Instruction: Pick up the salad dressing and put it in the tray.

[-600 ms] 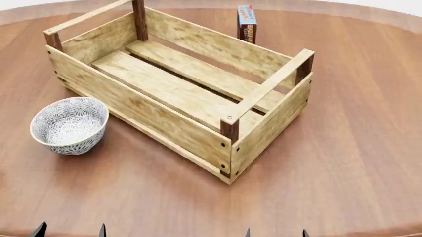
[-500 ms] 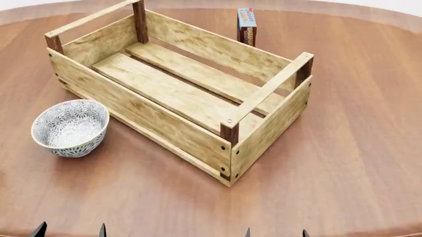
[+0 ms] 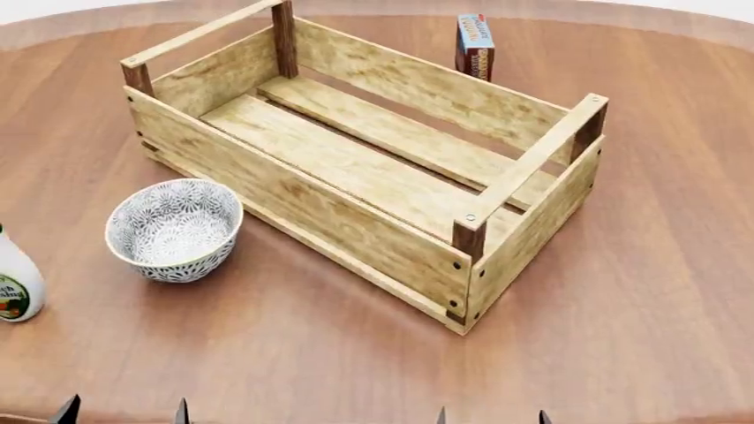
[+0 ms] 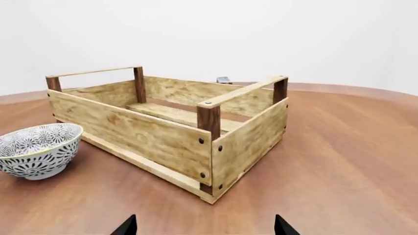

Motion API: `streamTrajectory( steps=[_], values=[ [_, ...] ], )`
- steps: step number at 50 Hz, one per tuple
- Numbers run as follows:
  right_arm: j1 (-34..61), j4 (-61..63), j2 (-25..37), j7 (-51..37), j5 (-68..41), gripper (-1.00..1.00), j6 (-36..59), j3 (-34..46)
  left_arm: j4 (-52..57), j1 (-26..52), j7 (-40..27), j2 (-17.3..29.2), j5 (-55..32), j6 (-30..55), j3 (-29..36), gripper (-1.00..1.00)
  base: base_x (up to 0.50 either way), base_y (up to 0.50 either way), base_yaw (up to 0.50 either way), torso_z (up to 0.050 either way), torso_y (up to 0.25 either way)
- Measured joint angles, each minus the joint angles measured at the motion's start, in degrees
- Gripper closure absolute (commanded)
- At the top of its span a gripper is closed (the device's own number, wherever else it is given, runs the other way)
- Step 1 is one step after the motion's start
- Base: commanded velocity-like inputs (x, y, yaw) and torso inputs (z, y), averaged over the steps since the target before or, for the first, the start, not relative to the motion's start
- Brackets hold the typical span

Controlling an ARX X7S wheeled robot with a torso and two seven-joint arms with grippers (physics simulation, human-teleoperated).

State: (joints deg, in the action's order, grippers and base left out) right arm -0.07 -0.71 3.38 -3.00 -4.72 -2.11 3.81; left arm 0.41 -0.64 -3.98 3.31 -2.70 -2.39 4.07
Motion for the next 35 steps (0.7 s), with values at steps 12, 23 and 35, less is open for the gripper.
streamTrajectory(
  steps=[12, 23, 35],
  values=[
    [-0.13, 0.21, 0.93, -1.02, -0.93, -1.00, -0.50, 1.20, 0.11, -0.07, -1.33, 1.03, -0.45, -0.68, 1.20, -1.00, 0.00, 0.50, 0.00, 0.000, 0.000],
    [-0.14, 0.15, 1.63, -1.85, -1.64, -1.00, -0.93, 2.11, -0.08, -0.03, -2.21, 1.84, -0.98, -1.02, 2.18, -1.00, 0.00, 0.50, 0.00, 0.000, 0.000],
    [0.25, -0.13, 2.44, -2.11, -2.11, -1.00, -0.38, 3.77, -0.88, 0.45, -2.96, 2.75, -1.36, -0.42, 3.36, -1.00, 0.00, 0.24, 0.00, 0.000, 0.000]
  ],
)
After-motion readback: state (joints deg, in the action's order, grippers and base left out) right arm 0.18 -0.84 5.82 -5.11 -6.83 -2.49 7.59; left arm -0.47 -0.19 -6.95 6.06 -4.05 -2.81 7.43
